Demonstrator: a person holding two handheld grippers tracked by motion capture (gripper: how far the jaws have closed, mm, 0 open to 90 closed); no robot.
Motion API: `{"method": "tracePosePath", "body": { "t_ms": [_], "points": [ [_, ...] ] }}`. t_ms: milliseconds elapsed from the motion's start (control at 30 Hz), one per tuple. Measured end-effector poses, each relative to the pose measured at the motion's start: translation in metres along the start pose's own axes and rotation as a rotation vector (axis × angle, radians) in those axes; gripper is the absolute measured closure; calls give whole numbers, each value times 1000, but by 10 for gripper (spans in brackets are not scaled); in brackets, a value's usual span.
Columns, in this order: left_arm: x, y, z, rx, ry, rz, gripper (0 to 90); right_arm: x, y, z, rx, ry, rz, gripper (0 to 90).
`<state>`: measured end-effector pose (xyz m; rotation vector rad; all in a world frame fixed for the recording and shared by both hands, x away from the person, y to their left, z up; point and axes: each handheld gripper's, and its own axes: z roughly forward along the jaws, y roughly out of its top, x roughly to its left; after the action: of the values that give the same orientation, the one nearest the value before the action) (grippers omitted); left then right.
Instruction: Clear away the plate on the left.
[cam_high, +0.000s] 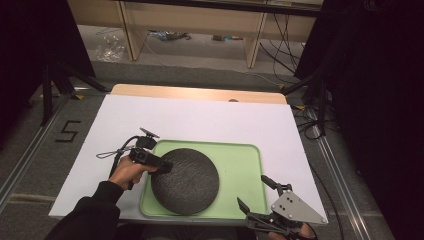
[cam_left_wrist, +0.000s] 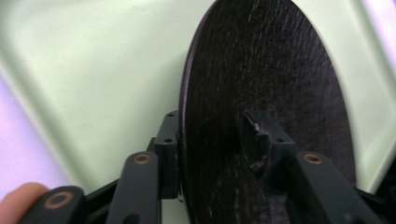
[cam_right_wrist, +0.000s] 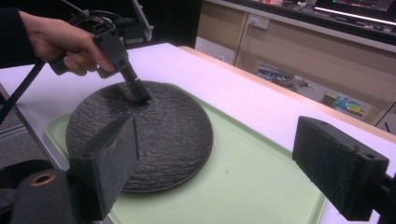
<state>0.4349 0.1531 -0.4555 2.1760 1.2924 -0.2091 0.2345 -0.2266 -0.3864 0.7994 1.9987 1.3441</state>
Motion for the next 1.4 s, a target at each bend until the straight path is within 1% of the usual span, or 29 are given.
{"method": "tracePosePath", "body": {
  "t_ms": [33, 67, 167, 200, 233, 267, 300, 333, 367, 400, 467, 500, 567, 600, 767, 800, 833, 867, 900, 933, 967, 1000, 1033, 1067, 1133, 1200, 1267, 1333, 1400],
  "points": [
    [1, 0, 0, 19, 1, 23, 567, 0, 0, 0, -1, -2, -1, 155],
    [2, 0, -1, 31, -2, 33, 564, 0, 0, -1, 0, -1, -1, 154],
    [-1, 0, -2, 42, 17, 33, 557, -1, 0, 0, -10, -5, 1, 154],
    [-1, 0, 0, 47, 33, 38, 546, -1, 0, 0, -8, -5, 2, 154],
    [-2, 0, 1, 52, 70, 35, 535, -1, 0, -1, -1, -4, -2, 154],
    [-2, -1, 1, 47, 128, 51, 542, 0, 0, 0, -7, -9, -5, 155],
    [-2, -1, -1, 52, 141, 56, 536, -1, 0, 0, -16, -14, -19, 155],
    [-1, -1, -4, 41, 123, 61, 569, -1, 0, 0, -19, -16, -16, 155],
    [-1, -2, -6, 42, 130, 64, 564, -1, 0, 0, -16, -12, -8, 154],
    [0, -3, -6, 39, 128, 59, 583, -1, 0, 0, -12, -12, -11, 154],
    [3, -4, -8, 46, 113, 52, 598, -1, 0, 0, -6, -8, -10, 154],
    [3, -4, -8, 46, 113, 52, 603, -1, 0, 0, -8, -8, -10, 154],
    [3, -5, -9, 47, 110, 37, 608, -1, 0, 0, -8, -8, -9, 155],
    [2, -8, -9, 64, 115, 47, 611, -1, 0, 0, -8, -11, -9, 154],
    [3, -13, -9, 67, 115, 53, 643, 0, 0, 0, -9, -10, -10, 155],
    [2, -14, -9, 65, 124, 51, 660, 0, 0, 0, -11, -11, -11, 155],
    [3, -13, -9, 68, 136, 69, 667, 0, 0, 0, -10, -10, -10, 155],
    [-1, -13, -8, 61, 141, 44, 667, 0, 0, 0, -11, -12, -10, 154],
    [-1, -12, -7, 61, 157, 77, 666, -1, 0, 0, -11, -12, -13, 154],
    [-1, -12, -7, 61, 157, 77, 666, 0, 0, 1, -11, -13, -14, 154],
    [-3, -12, -6, 55, 151, 61, 666, 0, 0, 1, -11, -13, -14, 154],
    [-4, -11, -5, 51, 148, 75, 667, 0, 0, 1, -6, -12, -15, 155],
    [-7, -10, -3, 44, 161, 91, 678, 0, 1, 0, 0, -9, -17, 155],
    [-10, -10, -1, 36, 159, 84, 682, 0, 1, 0, 0, -9, -18, 155],
    [-13, -8, 1, 30, 182, 104, 684, 0, 0, 1, -5, -12, -15, 154],
    [-16, -7, 2, 23, 191, 104, 685, 0, 0, 1, -12, -13, -14, 155],
    [-19, -7, 5, 17, 190, 86, 687, 0, 0, 1, -7, -12, -15, 155],
    [-21, -4, 7, 10, 201, 104, 689, 0, 0, 1, -6, -11, -17, 154],
    [-22, -3, 8, 5, 200, 106, 688, 0, 0, 1, -10, -15, -13, 154]
  ]
}}
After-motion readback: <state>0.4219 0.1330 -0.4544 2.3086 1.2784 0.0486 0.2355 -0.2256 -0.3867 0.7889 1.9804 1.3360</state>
